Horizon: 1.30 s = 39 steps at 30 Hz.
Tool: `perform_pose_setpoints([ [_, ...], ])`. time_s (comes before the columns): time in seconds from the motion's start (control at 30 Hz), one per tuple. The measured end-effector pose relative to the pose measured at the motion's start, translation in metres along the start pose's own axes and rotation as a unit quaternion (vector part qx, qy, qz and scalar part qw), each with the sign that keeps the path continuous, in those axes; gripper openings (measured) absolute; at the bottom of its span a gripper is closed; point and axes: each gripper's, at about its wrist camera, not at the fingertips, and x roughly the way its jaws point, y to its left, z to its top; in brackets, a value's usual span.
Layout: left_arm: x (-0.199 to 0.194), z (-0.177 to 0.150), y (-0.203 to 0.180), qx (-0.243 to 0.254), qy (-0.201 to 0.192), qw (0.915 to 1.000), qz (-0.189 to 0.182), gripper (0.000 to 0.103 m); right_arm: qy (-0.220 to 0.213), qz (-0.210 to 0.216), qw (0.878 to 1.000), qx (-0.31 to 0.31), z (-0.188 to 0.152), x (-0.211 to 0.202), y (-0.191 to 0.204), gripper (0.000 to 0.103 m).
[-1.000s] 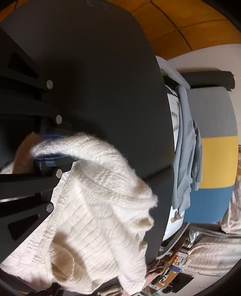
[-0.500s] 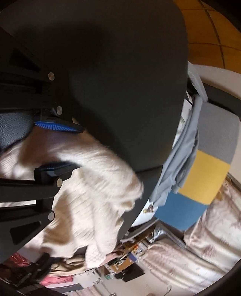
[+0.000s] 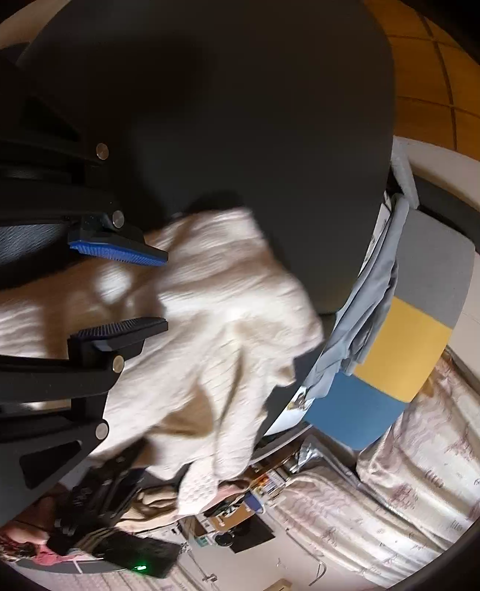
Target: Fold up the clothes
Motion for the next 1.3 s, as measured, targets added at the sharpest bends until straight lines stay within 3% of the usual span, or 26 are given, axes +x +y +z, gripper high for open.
perform_pose_setpoints([
  [0.07, 0.002, -0.01, -0.002, -0.005, 0.006, 1.0, -0.004, 0.029, -0.018, 0.007, 1.0, 0.024, -0.004, -0.01, -0.007, 0.033],
  [0.1, 0.007, -0.012, -0.004, -0.004, 0.013, 0.9999, 0.0, 0.029, -0.028, 0.011, 0.999, 0.039, -0.007, -0.016, -0.012, 0.011],
  [0.3, 0.024, -0.026, -0.031, 0.08, -0.002, 0.9942, 0.072, 0.029, -0.061, 0.03, 0.994, 0.082, -0.026, -0.057, -0.033, 0.008],
  [0.47, 0.032, -0.044, -0.056, 0.166, -0.022, 0.9767, 0.134, 0.036, -0.014, 0.035, 0.995, 0.089, -0.043, -0.046, -0.038, 0.008],
  [0.5, 0.03, -0.045, -0.055, 0.161, -0.025, 0.9778, 0.132, 0.036, -0.006, 0.037, 0.995, 0.091, -0.045, -0.041, -0.038, 0.008],
  [0.8, 0.017, -0.043, -0.037, 0.092, -0.038, 0.9922, 0.075, 0.037, 0.004, 0.037, 0.996, 0.078, -0.045, -0.026, -0.031, 0.008],
  [0.93, -0.005, -0.057, -0.025, 0.038, -0.065, 0.997, 0.018, 0.036, -0.008, 0.032, 0.997, 0.067, -0.05, -0.027, -0.032, 0.008],
  [1.07, -0.029, -0.061, -0.017, -0.012, -0.084, 0.9953, -0.047, 0.036, -0.023, 0.036, 0.996, 0.08, -0.055, -0.027, -0.036, 0.008],
  [1.23, -0.04, -0.054, -0.054, 0.019, -0.068, 0.9918, -0.107, 0.038, -0.026, 0.035, 0.995, 0.094, -0.056, -0.028, -0.037, 0.008],
  [1.3, -0.031, -0.055, -0.071, 0.046, -0.042, 0.9933, -0.097, 0.038, -0.025, 0.031, 0.995, 0.095, -0.055, -0.028, -0.035, 0.008],
])
